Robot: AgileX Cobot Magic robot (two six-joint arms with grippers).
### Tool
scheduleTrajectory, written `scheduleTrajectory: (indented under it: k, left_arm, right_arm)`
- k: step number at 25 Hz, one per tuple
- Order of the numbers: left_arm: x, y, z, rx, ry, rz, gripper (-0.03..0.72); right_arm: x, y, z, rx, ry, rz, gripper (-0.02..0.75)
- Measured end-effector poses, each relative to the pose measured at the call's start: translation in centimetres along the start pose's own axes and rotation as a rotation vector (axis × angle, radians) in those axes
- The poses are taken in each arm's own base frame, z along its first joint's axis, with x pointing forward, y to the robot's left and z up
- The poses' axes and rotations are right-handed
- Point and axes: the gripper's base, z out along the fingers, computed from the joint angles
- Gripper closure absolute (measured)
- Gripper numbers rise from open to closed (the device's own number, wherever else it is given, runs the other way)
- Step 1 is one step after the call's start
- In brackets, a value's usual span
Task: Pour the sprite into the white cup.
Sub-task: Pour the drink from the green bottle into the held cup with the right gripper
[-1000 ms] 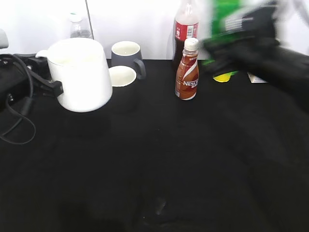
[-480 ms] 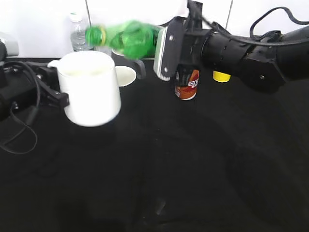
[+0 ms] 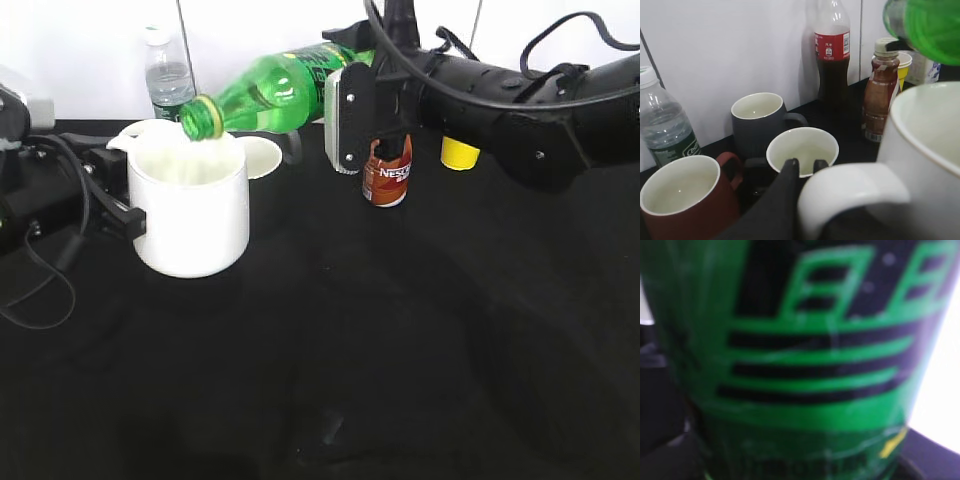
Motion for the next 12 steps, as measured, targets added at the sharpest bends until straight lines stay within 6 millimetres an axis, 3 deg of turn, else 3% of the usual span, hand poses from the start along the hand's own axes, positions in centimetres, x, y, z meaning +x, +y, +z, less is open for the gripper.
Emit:
scheduleTrajectory:
  k: [12]
  left_arm:
    - [0.03, -0.03, 0.00, 0.003, 0.003, 0.006, 0.629]
  right_arm:
    - [0.54, -0.50, 0.11, 0.028, 0.061, -0.102, 0.323]
